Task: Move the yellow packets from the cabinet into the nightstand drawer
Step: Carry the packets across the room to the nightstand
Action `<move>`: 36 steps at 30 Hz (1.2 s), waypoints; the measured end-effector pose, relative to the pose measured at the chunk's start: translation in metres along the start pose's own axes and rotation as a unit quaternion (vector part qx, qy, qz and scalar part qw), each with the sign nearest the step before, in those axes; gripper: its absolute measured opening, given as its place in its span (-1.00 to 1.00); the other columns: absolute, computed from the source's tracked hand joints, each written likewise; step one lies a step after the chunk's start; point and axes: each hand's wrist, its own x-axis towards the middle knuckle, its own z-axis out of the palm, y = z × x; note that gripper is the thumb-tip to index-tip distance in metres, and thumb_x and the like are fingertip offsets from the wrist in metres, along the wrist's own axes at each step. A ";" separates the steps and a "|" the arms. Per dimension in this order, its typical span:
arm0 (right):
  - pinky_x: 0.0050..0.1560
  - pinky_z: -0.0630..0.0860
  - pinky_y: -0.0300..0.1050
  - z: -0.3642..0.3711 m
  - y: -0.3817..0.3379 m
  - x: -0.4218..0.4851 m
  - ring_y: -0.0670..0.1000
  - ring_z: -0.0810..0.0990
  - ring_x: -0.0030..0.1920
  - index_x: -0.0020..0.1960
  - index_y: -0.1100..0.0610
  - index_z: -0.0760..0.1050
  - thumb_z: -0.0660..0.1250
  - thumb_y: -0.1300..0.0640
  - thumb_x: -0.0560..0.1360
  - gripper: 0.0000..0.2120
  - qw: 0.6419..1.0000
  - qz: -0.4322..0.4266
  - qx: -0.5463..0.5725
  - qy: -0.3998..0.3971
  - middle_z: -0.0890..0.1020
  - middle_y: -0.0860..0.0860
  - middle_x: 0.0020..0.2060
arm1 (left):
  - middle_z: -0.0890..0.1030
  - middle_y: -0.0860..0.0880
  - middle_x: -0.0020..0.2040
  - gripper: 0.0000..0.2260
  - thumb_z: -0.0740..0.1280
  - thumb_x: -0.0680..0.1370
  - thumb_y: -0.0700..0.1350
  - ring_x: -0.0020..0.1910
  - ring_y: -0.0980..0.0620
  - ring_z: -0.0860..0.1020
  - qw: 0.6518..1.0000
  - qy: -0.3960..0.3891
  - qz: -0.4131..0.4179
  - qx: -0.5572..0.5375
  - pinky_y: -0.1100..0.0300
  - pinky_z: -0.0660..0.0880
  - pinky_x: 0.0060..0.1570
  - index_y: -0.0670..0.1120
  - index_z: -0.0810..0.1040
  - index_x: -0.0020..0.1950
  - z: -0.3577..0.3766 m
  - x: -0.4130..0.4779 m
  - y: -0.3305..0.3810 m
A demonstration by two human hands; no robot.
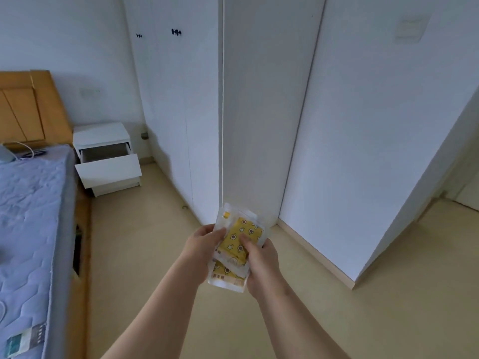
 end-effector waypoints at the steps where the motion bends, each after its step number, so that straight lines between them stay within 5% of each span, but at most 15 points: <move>1: -0.21 0.63 0.06 0.007 -0.010 0.023 0.14 0.68 -0.16 0.06 0.17 0.53 0.34 0.25 0.50 -0.86 1.000 0.000 -0.002 -0.005 0.68 0.15 -0.11 | 0.65 -0.18 -0.12 -0.98 0.31 0.56 -0.18 -0.15 -0.19 0.63 1.000 0.004 0.000 -0.004 -0.16 0.56 -0.02 -0.07 0.51 -0.06 0.004 0.021 0.011; 19: -0.12 0.62 0.19 0.191 -0.080 0.398 0.15 0.69 -0.14 0.06 0.15 0.56 0.36 0.21 0.49 -0.85 0.975 0.083 -0.092 -0.184 0.69 0.14 -0.11 | 0.67 -0.22 -0.08 -0.88 0.29 0.58 -0.13 -0.12 -0.20 0.65 0.983 0.174 -0.009 -0.064 -0.10 0.59 -0.11 -0.16 0.54 0.01 -0.012 0.351 0.177; 22: -0.21 0.63 0.09 0.236 -0.071 0.432 0.12 0.69 -0.19 0.04 0.16 0.55 0.35 0.25 0.50 -0.87 0.965 0.109 -0.102 -0.214 0.69 0.13 -0.14 | 0.66 -0.21 -0.09 -0.84 0.21 0.62 -0.10 -0.13 -0.19 0.64 0.977 0.195 -0.026 -0.082 -0.09 0.58 -0.08 -0.17 0.52 0.01 -0.041 0.385 0.191; 28: -0.07 0.59 0.16 0.344 -0.036 0.500 0.13 0.66 -0.21 -0.11 0.11 0.54 0.30 0.30 0.52 -0.88 0.947 0.146 -0.095 -0.270 0.67 0.10 -0.21 | 0.67 -0.14 0.02 -0.78 0.13 0.65 -0.01 -0.01 -0.16 0.65 0.972 0.211 -0.043 -0.093 -0.16 0.56 0.04 -0.05 0.49 0.14 -0.133 0.469 0.221; 32: -0.18 0.61 0.06 0.418 -0.013 0.541 0.09 0.67 -0.25 -0.03 0.15 0.54 0.28 0.29 0.53 -0.90 0.946 0.137 -0.097 -0.278 0.68 0.10 -0.21 | 0.67 -0.17 0.01 -0.77 0.12 0.65 -0.03 0.00 -0.19 0.64 0.967 0.235 -0.023 -0.101 -0.21 0.53 0.07 -0.09 0.51 0.13 -0.191 0.521 0.255; 36: -0.12 0.62 0.09 0.518 0.011 0.584 0.10 0.68 -0.20 0.02 0.16 0.55 0.29 0.29 0.53 -0.88 0.945 0.124 -0.105 -0.283 0.69 0.10 -0.18 | 0.68 -0.17 -0.06 -0.81 0.14 0.64 -0.10 -0.10 -0.15 0.66 0.959 0.267 -0.012 -0.089 -0.05 0.61 -0.10 -0.11 0.53 0.07 -0.267 0.583 0.306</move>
